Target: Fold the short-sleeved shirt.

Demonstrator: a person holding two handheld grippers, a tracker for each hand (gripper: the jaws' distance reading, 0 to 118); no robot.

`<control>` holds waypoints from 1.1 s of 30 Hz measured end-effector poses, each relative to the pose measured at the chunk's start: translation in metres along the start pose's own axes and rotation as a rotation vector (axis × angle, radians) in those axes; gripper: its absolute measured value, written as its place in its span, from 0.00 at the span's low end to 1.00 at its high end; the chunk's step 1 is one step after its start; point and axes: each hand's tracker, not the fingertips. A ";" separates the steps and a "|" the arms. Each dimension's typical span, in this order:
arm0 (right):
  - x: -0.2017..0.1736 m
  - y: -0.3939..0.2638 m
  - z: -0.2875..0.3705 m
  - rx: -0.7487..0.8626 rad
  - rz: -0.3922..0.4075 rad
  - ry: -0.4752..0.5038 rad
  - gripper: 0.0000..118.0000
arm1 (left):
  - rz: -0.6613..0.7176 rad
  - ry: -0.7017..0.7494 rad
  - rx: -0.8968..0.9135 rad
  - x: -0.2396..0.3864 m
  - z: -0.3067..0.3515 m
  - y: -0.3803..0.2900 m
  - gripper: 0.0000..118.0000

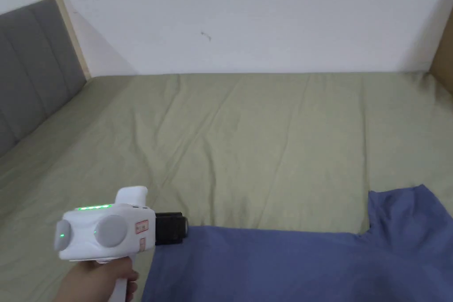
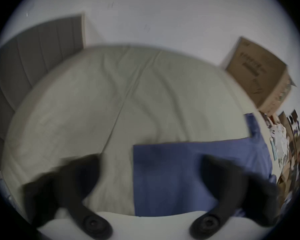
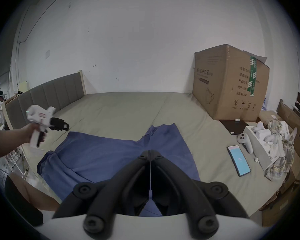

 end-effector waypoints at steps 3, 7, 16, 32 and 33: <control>0.002 -0.004 -0.008 -0.029 0.000 0.012 0.01 | 0.096 0.042 -0.016 -0.009 -0.024 -0.005 0.90; 0.008 -0.007 -0.022 -0.072 0.017 -0.003 0.01 | -0.035 0.126 0.035 0.003 -0.028 -0.020 0.85; 0.054 -0.001 -0.110 -0.192 -0.048 0.026 0.01 | -0.207 0.031 0.135 0.038 0.006 -0.046 0.02; 0.135 0.008 -0.272 -0.552 -0.111 -0.061 0.00 | -0.201 0.041 0.154 0.045 0.054 -0.032 0.02; 0.135 0.012 -0.265 -0.540 -0.129 -0.011 0.00 | -0.201 0.039 0.161 0.047 0.061 -0.033 0.02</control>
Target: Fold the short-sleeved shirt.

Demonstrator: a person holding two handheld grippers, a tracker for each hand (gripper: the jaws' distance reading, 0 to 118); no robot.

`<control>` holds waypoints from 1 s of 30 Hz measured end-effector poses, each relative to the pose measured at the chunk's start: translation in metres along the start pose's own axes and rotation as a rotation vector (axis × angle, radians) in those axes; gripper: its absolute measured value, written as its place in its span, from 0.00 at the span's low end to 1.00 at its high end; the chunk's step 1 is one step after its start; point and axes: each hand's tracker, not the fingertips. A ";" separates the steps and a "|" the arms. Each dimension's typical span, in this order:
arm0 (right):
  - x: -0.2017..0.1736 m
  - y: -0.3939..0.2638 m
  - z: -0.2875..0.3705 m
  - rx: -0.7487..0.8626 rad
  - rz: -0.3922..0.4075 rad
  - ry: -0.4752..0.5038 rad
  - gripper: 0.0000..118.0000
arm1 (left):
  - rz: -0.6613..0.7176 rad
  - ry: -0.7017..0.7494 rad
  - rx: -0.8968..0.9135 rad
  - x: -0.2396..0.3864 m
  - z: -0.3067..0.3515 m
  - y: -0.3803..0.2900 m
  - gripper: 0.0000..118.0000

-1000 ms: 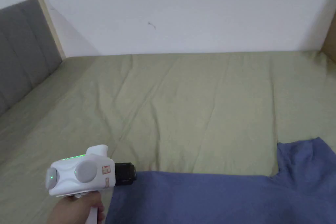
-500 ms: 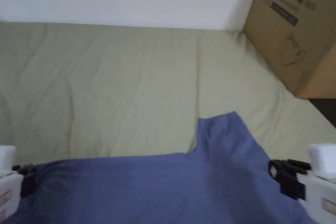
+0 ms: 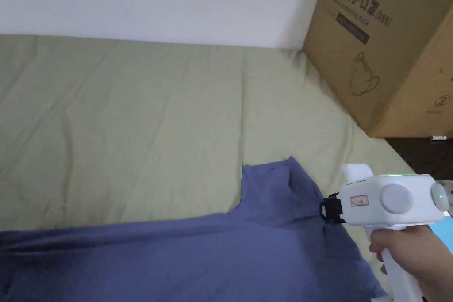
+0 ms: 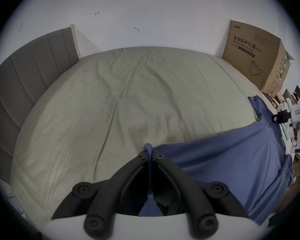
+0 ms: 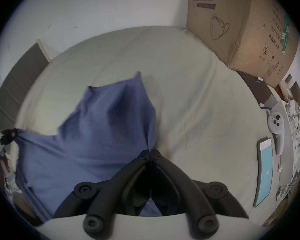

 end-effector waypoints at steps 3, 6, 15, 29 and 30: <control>-0.009 -0.005 0.057 0.104 -0.001 0.022 0.00 | 0.030 -0.034 0.018 -0.013 0.019 0.005 0.02; -0.024 -0.024 0.122 0.180 0.046 0.051 0.00 | 0.039 -0.071 0.041 -0.037 0.036 0.005 0.02; -0.032 -0.158 0.249 0.185 0.058 0.124 0.00 | 0.083 -0.199 0.023 -0.049 0.148 -0.061 0.02; -0.037 -0.257 0.168 -0.093 0.104 -0.111 0.23 | 0.101 -0.144 -0.226 -0.055 0.123 -0.189 0.15; -0.040 -0.258 0.170 -0.061 0.127 -0.146 0.29 | 0.110 -0.119 -0.210 -0.053 0.127 -0.187 0.17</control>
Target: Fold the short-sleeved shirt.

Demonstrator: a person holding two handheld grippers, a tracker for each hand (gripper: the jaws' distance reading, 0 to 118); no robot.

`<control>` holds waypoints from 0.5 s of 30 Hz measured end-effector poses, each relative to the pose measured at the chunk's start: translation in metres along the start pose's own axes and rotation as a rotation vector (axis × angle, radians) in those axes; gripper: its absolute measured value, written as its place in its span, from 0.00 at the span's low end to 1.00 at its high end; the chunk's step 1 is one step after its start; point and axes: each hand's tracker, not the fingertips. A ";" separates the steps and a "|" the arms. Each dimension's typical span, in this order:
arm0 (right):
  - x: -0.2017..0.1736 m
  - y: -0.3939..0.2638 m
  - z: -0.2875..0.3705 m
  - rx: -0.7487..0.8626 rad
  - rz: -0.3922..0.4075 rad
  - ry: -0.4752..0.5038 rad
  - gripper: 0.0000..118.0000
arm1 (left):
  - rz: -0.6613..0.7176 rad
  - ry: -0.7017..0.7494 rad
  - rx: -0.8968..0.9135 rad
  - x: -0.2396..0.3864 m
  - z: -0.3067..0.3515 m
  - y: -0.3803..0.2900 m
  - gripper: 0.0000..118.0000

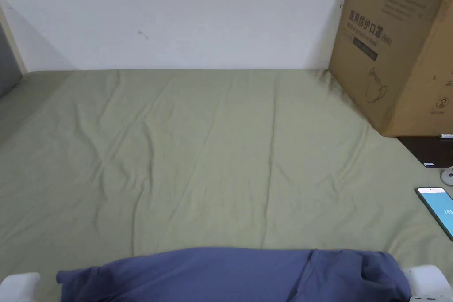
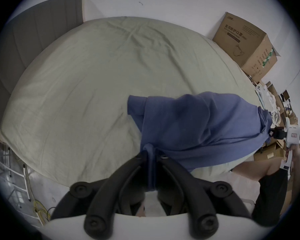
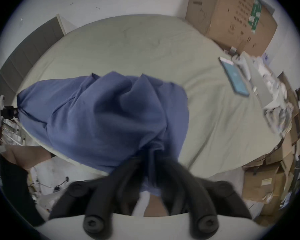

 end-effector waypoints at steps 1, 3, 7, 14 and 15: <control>-0.002 -0.001 0.002 0.020 0.010 -0.037 0.35 | 0.011 0.015 0.000 0.000 0.003 0.002 0.21; 0.000 -0.001 0.016 0.065 -0.033 -0.083 0.60 | 0.039 0.089 -0.005 -0.001 0.020 0.007 0.49; -0.005 -0.011 0.076 0.341 -0.112 -0.004 0.71 | 0.123 -0.113 0.244 0.009 0.072 0.002 0.93; -0.055 -0.030 0.128 0.534 -0.025 0.071 0.01 | 0.124 -0.192 0.387 0.033 0.126 -0.010 0.01; -0.058 -0.028 0.128 0.517 0.011 0.143 0.01 | 0.120 -0.214 0.370 0.030 0.124 -0.009 0.01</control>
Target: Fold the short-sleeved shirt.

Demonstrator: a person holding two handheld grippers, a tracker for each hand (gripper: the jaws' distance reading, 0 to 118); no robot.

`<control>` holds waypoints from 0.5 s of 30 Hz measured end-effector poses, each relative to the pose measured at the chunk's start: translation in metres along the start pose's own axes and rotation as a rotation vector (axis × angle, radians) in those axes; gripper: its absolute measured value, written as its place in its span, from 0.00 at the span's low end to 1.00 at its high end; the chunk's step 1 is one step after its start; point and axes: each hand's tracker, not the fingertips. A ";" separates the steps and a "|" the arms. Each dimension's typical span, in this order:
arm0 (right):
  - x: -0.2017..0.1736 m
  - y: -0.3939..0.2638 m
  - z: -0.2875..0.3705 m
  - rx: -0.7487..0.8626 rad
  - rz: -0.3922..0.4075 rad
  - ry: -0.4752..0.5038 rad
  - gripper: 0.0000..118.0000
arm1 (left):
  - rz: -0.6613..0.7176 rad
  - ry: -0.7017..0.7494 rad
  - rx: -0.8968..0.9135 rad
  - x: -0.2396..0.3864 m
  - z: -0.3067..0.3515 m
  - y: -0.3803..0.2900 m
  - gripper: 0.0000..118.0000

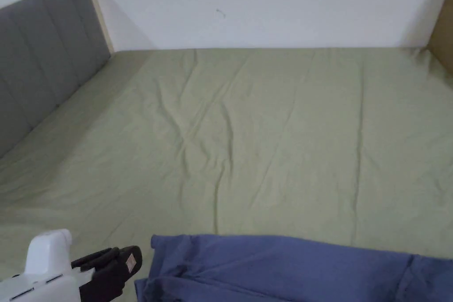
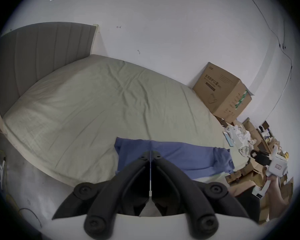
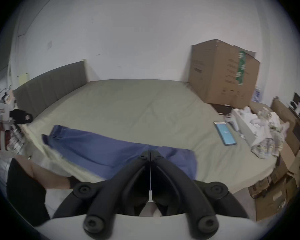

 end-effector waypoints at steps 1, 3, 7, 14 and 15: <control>-0.004 0.001 -0.002 -0.018 0.008 0.039 0.01 | -0.029 -0.058 -0.055 -0.002 -0.005 0.003 0.01; -0.024 0.004 -0.002 -0.018 0.039 0.021 0.01 | -0.077 0.002 -0.073 -0.014 -0.019 0.007 0.01; -0.038 0.007 -0.003 -0.032 0.002 0.063 0.01 | 0.078 -0.013 -0.297 -0.077 -0.079 0.013 0.56; -0.044 -0.002 -0.013 -0.120 0.046 0.058 0.01 | 0.369 -0.269 -0.374 -0.130 -0.155 -0.017 1.00; -0.044 -0.004 -0.016 -0.135 0.025 0.060 0.01 | 0.403 -0.293 -0.394 -0.125 -0.163 -0.019 1.00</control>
